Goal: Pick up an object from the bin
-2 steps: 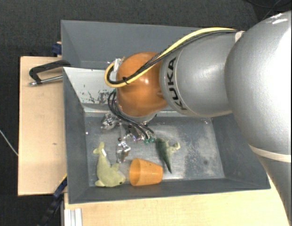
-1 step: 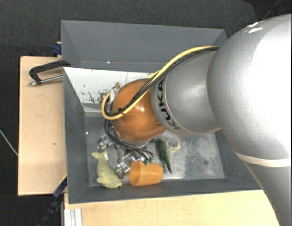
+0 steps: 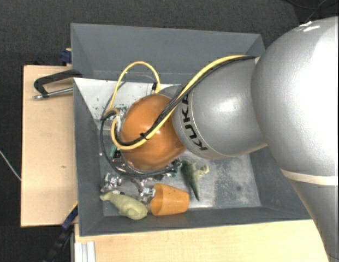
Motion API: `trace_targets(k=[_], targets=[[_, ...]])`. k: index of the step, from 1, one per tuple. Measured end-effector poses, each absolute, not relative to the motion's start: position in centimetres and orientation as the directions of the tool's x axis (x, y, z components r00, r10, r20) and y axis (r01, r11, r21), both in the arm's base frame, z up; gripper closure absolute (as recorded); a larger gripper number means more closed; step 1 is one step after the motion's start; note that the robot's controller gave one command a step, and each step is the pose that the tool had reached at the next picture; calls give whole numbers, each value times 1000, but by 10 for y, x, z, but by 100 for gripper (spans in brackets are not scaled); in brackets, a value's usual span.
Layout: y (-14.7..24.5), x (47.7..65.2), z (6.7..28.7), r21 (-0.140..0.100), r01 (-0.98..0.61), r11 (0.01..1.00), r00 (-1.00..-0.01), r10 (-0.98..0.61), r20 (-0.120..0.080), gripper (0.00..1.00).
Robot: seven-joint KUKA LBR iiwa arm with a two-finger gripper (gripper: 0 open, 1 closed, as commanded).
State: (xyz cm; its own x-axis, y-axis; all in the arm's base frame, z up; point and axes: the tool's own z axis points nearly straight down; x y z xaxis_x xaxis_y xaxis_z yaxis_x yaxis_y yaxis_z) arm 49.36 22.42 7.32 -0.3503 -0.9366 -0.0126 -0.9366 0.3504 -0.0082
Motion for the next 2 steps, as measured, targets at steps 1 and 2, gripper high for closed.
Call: trace_targets(k=[1,2], targets=[[222,492,73,-3,-936,353,-353,-936,-2,100],[206,493,77,-3,-982,188,-188,-982,-4,100]])
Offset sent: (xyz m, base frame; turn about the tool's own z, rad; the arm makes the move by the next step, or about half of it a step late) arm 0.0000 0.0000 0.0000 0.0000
